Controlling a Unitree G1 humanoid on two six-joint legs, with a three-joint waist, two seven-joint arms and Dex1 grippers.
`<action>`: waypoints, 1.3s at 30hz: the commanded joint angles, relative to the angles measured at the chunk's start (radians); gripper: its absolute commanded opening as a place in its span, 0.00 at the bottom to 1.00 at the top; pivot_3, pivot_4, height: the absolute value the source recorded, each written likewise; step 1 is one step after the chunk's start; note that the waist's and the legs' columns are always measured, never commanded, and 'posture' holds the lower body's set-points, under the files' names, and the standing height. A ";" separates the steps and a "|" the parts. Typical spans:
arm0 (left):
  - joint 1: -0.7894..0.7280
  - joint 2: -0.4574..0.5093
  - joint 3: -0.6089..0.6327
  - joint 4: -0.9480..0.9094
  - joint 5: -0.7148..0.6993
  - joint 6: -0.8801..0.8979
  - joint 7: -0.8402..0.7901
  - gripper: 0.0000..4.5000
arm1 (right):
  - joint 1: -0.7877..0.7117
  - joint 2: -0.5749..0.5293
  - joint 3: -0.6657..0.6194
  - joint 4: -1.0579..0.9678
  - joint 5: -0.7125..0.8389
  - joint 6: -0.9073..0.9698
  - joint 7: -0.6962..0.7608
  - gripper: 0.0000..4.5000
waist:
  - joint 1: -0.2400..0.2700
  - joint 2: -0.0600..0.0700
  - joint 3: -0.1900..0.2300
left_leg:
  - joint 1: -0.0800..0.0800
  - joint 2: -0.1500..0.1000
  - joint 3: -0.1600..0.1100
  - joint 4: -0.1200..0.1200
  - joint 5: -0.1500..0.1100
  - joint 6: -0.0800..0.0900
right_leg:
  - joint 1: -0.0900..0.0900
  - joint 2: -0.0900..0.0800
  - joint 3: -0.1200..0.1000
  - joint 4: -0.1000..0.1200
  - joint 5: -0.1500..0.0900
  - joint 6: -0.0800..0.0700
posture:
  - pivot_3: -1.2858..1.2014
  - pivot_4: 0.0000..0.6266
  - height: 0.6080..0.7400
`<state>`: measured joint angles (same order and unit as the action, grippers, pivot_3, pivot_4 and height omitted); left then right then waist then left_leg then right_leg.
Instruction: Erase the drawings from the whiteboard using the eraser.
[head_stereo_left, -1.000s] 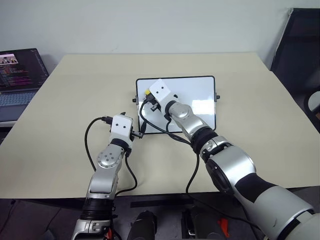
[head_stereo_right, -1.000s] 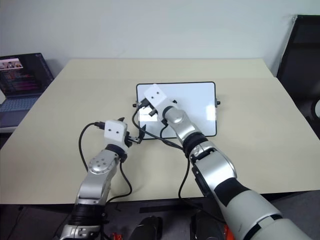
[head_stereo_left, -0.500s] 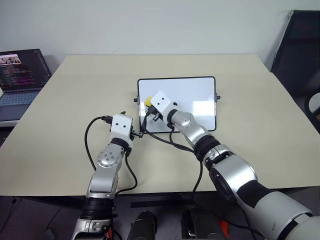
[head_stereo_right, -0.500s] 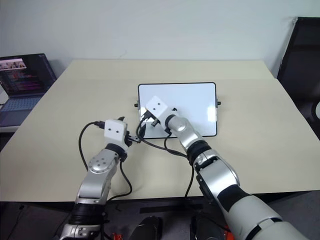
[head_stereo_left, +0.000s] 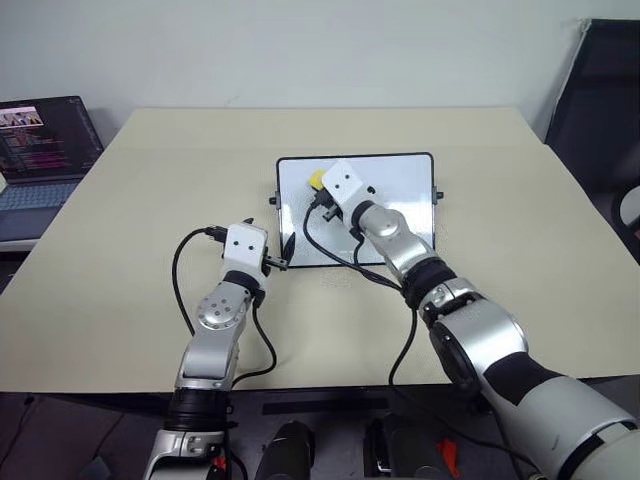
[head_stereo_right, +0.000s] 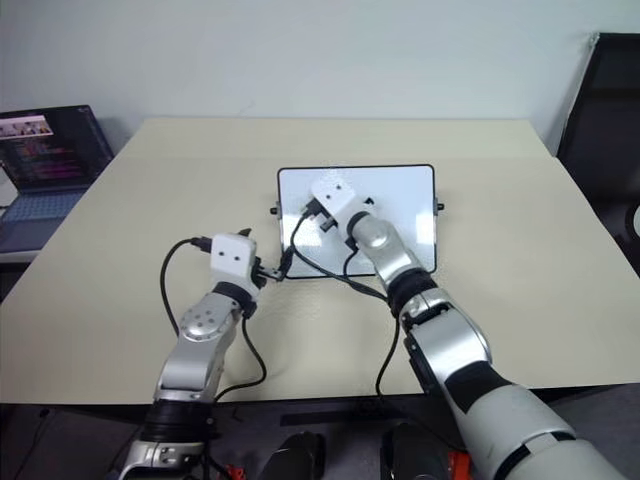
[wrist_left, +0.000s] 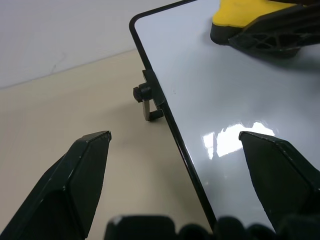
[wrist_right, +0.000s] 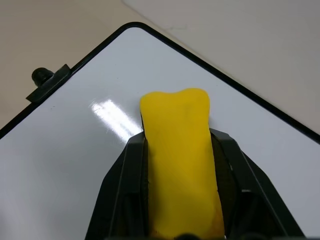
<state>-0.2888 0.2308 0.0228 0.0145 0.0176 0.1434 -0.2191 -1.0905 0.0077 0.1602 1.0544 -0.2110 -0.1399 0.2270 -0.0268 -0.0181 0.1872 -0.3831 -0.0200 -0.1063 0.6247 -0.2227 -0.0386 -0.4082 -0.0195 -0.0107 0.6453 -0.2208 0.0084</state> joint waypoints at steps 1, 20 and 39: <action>-0.010 0.002 -0.012 -0.016 -0.009 -0.026 -0.020 1.00 | 0.069 -0.034 -0.003 -0.088 0.010 0.058 0.027 0.29 | -0.001 0.000 0.000 | 0.000 0.000 0.001 0.000 0.000 0.000 | 0.000 0.000 0.000 0.000 0.000 0.000 | 0.52 0.24 1.00; -0.071 0.054 -0.121 -0.070 -0.106 -0.049 -0.303 1.00 | 0.516 -0.282 -0.114 -1.126 0.083 0.631 0.143 0.29 | -0.001 0.000 0.000 | -0.014 -0.001 0.002 0.000 0.000 0.000 | -0.012 -0.002 0.000 0.000 -0.001 0.004 | 0.52 0.24 1.00; -0.214 -0.016 -0.323 0.201 -0.101 -0.254 -0.605 1.00 | 0.627 -0.333 -0.419 -1.263 0.166 1.063 0.008 0.29 | -0.003 0.000 0.000 | -0.014 -0.002 0.004 0.002 0.000 0.000 | -0.012 -0.001 0.000 0.000 -0.001 0.004 | 0.52 0.24 1.00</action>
<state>-0.4883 0.2190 -0.2923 0.2141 -0.0836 -0.0756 -0.8060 -0.4524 -0.3292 -0.2242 -0.2013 -0.0753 0.9371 0.2381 -0.0296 -0.0179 0.1873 -0.3965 -0.0222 -0.1025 0.6264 -0.2227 -0.0386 -0.4204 -0.0201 -0.0103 0.6458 -0.2216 0.0124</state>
